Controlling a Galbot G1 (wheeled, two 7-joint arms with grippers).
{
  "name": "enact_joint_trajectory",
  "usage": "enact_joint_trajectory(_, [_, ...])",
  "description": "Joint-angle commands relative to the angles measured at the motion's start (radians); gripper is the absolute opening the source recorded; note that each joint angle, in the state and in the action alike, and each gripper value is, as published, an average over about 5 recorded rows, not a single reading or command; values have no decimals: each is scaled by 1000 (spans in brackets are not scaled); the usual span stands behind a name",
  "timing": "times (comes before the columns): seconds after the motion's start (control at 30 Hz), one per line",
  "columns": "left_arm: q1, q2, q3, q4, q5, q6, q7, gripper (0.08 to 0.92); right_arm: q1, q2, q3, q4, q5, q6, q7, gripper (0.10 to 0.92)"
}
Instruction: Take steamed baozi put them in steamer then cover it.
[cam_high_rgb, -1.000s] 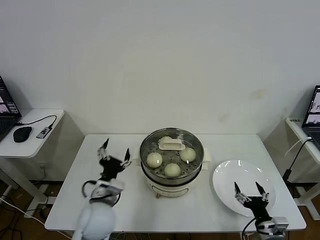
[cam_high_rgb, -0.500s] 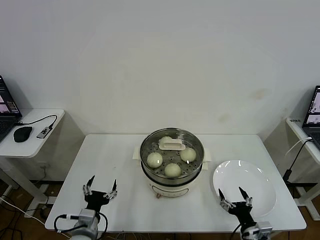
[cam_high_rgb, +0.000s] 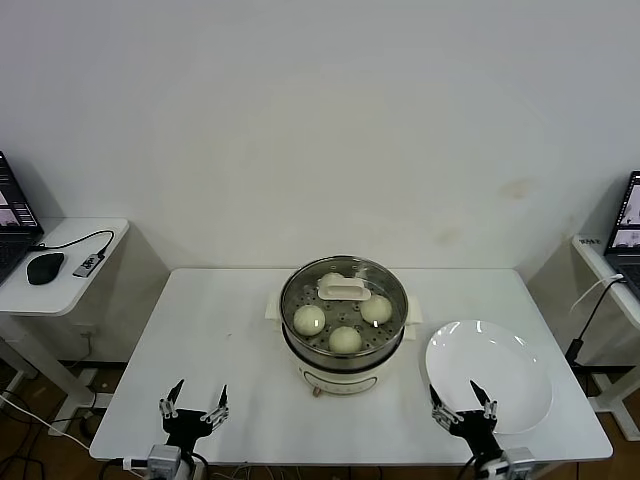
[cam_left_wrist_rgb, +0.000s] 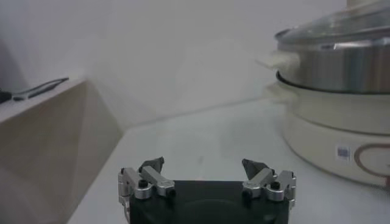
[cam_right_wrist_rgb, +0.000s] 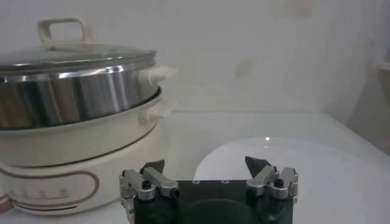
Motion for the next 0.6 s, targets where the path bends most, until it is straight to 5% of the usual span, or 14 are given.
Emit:
enact_joint_trajectory(0.03, [23, -10, -14, -5, -25, -12, 6, 823, -6, 26, 8, 11, -18, -12, 5, 823])
enact_joint_trajectory(0.6, [28, -9, -1, -17, -16, -9, 21, 823, -28, 26, 35, 46, -25, -24, 8, 823])
